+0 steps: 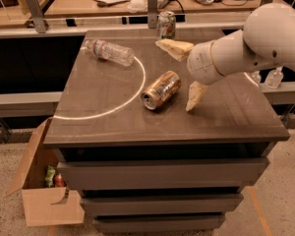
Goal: Knock orange can over
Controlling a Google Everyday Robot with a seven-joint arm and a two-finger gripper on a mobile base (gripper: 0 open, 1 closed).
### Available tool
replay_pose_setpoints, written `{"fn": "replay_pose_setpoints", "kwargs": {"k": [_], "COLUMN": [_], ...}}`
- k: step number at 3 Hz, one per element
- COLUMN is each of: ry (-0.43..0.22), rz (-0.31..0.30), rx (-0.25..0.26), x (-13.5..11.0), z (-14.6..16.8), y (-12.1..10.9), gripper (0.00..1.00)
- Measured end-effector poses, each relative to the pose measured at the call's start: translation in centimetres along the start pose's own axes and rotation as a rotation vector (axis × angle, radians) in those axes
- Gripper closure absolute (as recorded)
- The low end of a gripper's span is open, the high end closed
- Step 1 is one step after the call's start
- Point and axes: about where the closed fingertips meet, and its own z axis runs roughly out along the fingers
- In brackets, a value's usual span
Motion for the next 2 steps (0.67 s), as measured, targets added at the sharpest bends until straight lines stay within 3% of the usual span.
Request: {"fn": "replay_pose_setpoints", "kwargs": {"k": [1,2], "ry": [-0.047,-0.105], "rz": [0.057,0.158], "rx": [0.103,0.245], "x": [0.4,0.7], "z": [-0.7,-2.6], "y": [-1.1,-2.7], "gripper": [0.0,0.0]}}
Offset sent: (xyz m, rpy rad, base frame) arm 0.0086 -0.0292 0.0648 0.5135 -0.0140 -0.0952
